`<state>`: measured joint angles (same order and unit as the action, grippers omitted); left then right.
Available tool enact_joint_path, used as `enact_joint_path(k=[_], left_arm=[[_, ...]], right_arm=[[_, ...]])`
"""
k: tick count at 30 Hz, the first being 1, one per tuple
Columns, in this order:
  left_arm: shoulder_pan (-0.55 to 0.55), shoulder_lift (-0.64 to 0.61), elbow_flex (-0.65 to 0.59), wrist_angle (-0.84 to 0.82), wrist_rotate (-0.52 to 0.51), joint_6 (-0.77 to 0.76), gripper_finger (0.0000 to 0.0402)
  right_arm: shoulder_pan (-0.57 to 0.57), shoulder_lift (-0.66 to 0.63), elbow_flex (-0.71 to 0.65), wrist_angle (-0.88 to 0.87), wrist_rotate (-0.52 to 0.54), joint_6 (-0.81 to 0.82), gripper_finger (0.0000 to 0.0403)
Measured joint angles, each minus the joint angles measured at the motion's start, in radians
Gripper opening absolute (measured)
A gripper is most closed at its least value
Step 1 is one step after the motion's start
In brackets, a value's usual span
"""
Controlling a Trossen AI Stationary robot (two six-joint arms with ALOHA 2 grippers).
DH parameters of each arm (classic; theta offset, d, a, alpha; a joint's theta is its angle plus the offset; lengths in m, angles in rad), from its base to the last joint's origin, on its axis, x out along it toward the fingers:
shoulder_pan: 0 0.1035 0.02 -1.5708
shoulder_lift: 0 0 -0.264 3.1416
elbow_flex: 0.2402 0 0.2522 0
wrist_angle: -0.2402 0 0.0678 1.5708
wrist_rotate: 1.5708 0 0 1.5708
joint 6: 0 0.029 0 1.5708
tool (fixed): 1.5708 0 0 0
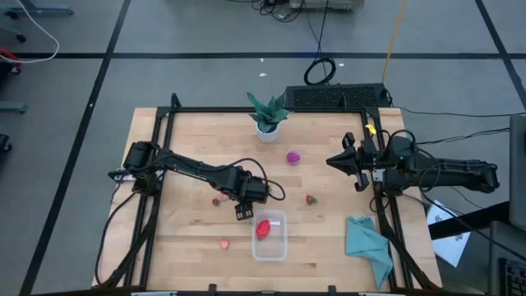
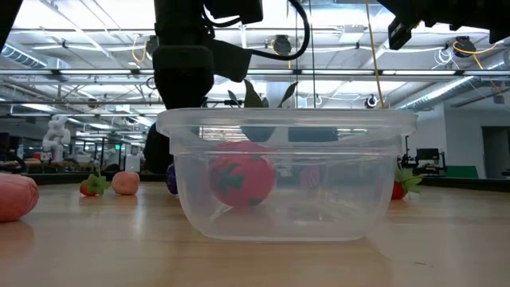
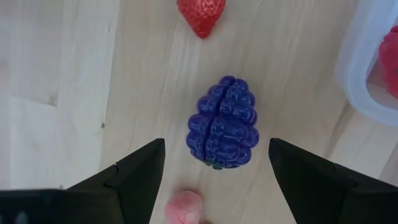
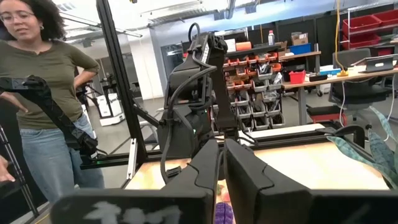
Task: Pick and placing Produce into tupperware
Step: Put the purple grapes into the transparent container
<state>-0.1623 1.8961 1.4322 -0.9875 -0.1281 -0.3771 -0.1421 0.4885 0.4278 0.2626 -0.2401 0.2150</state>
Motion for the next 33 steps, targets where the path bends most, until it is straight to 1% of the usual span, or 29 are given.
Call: enact_joint_path(k=[2, 5, 10, 15, 18, 21, 26, 28, 31, 33], left_arm=[[0.002, 0.000, 0.000, 0.001, 0.002, 0.006, 0.0294], [0.016, 0.000, 0.000, 0.002, 0.032, 0.007, 0.0294], [0.034, 0.000, 0.000, 0.013, 0.034, 0.028, 0.0294], [0.040, 0.000, -0.003, 0.029, 0.060, 0.041, 0.0294], [0.040, 0.000, -0.040, 0.070, 0.082, 0.041, 0.0294], [0.038, 0.000, -0.072, 0.073, 0.108, 0.027, 0.0294], [0.036, 0.000, -0.099, 0.078, 0.083, 0.018, 0.0294], [0.036, 0.000, -0.108, 0.106, 0.089, 0.036, 0.0294], [0.040, 0.000, -0.140, 0.195, 0.126, 0.065, 0.0294], [0.045, 0.000, -0.158, 0.223, 0.128, 0.067, 0.0294]], right_arm=[[0.000, 0.000, 0.000, 0.000, 0.000, 0.000, 0.0018], [0.000, 0.000, 0.000, 0.000, 0.000, 0.000, 0.0018], [0.000, 0.000, 0.000, -0.007, 0.000, 0.000, 0.0018], [0.000, 0.000, 0.000, -0.008, 0.000, 0.000, 0.0018], [0.000, 0.000, 0.000, -0.013, 0.000, 0.000, 0.0018], [0.000, 0.000, 0.000, -0.019, 0.000, 0.000, 0.0018], [0.000, 0.000, 0.000, -0.021, 0.001, -0.015, 0.0018], [0.000, 0.000, 0.000, -0.021, 0.001, -0.023, 0.0018], [0.000, 0.000, 0.000, -0.021, 0.001, -0.025, 0.0018], [0.000, 0.000, 0.000, -0.021, 0.001, -0.025, 0.0018]])
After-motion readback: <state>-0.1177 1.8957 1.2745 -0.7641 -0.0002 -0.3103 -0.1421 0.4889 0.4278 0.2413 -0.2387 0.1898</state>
